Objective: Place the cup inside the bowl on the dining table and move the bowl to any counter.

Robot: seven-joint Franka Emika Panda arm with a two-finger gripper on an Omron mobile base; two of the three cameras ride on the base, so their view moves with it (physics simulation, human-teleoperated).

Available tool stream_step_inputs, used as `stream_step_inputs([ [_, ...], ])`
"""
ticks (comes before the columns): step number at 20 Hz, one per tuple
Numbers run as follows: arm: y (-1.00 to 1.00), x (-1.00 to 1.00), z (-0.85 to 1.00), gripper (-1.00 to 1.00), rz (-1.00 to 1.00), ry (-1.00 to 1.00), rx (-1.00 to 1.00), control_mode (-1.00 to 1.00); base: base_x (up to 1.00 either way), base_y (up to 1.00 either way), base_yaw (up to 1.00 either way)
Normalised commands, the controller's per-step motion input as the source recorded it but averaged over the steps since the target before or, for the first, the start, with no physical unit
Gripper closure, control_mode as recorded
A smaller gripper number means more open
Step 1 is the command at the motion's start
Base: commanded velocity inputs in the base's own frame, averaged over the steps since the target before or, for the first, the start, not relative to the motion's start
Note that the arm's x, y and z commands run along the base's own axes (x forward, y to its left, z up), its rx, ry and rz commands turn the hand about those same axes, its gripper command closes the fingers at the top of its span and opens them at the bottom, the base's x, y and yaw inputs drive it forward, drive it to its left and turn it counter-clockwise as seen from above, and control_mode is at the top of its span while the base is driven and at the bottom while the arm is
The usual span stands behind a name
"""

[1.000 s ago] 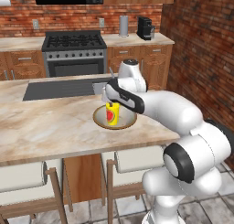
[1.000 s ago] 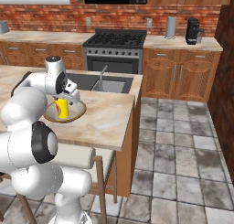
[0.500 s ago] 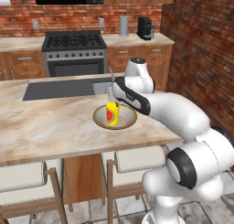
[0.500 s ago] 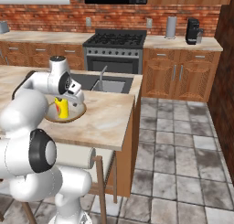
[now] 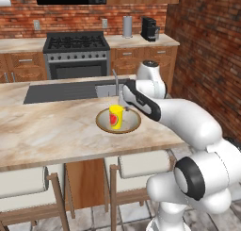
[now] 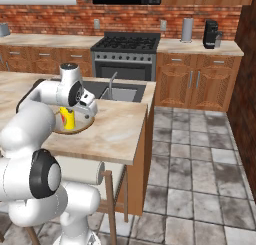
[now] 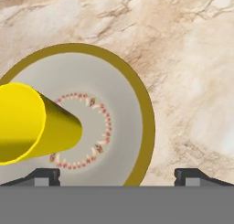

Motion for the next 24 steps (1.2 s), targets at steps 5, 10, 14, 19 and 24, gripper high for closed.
stream_step_inputs([
  [5, -0.2, 0.0, 0.0, -1.0, 0.0, 0.0, 0.02, -1.0, 0.0, 0.0, 0.0],
  [10, -0.11, 0.0, 0.0, -1.0, 0.0, 0.0, 0.05, -1.0, 0.0, 0.0, 0.0],
  [14, -0.09, 0.0, -0.05, -1.0, 0.01, 0.0, 0.1, -1.0, 0.0, 0.0, 0.0],
  [19, -0.1, 0.0, -0.08, -1.0, 0.05, 0.0, 0.13, -1.0, 0.0, 0.0, 0.0],
  [24, 0.0, 0.0, -0.13, -1.0, 0.09, -0.01, 0.13, -1.0, 0.0, 0.0, 0.0],
])
